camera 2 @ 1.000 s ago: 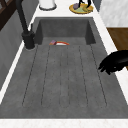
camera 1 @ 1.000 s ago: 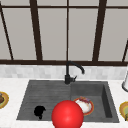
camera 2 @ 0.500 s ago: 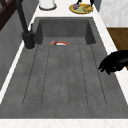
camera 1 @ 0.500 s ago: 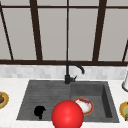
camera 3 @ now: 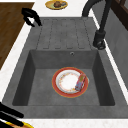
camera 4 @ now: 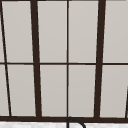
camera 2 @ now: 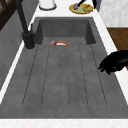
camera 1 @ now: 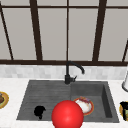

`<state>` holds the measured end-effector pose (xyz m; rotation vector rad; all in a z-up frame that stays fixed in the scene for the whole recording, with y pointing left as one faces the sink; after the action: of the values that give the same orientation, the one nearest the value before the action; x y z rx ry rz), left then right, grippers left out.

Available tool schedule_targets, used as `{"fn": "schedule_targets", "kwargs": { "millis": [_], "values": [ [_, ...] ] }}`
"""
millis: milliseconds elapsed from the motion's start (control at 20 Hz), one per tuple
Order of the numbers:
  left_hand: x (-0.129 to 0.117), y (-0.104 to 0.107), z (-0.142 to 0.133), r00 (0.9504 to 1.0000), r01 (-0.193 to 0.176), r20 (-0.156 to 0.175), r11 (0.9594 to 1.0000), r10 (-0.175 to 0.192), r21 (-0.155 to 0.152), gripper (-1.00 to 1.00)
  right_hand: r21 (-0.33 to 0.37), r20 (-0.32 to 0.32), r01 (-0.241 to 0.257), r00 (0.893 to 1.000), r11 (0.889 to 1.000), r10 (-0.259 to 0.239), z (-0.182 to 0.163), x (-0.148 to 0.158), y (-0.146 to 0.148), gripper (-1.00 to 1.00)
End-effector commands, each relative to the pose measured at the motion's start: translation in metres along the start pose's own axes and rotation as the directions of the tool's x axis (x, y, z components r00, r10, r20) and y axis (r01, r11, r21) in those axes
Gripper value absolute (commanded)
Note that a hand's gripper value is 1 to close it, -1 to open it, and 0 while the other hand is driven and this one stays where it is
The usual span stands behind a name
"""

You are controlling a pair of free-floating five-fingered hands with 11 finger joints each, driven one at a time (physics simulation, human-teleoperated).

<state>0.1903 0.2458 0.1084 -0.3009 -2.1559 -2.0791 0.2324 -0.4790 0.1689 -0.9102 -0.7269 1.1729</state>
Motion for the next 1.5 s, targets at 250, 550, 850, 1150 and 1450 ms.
{"fn": "schedule_targets", "kwargs": {
  "millis": [250, 550, 850, 1150, 1450],
  "values": [
    [0.0, 0.0, 0.0, 1.0, 0.0, 0.0, 1.0, 0.0, 0.0, 0.0, 0.003, 0.089, -0.028, 0.996, 1.0, 0.028, 0.016, 0.047, 0.01, -1.0],
    [0.0, 0.0, 0.0, 1.0, 0.0, 0.0, 1.0, 0.0, 0.0, 0.0, 0.006, 0.148, -0.027, 0.989, 1.0, 0.026, 0.026, 0.076, 0.017, -1.0],
    [0.0, 0.0, 0.0, 1.0, 0.0, 0.0, 1.0, 0.0, 0.0, 0.0, 0.008, 0.203, -0.024, 0.979, 1.0, 0.022, 0.031, 0.106, 0.028, -1.0],
    [0.0, 0.0, 0.0, 1.0, 0.0, 0.0, 1.0, 0.0, 0.0, 0.0, 0.019, 0.243, 0.017, 0.97, 1.0, -0.022, 0.037, 0.138, 0.036, -1.0],
    [0.0, 0.0, 0.0, 1.0, 0.0, 0.0, 1.0, 0.0, 0.0, 0.0, 0.026, 0.282, 0.029, 0.959, 0.999, -0.035, 0.043, 0.169, 0.042, -1.0]
  ]
}}
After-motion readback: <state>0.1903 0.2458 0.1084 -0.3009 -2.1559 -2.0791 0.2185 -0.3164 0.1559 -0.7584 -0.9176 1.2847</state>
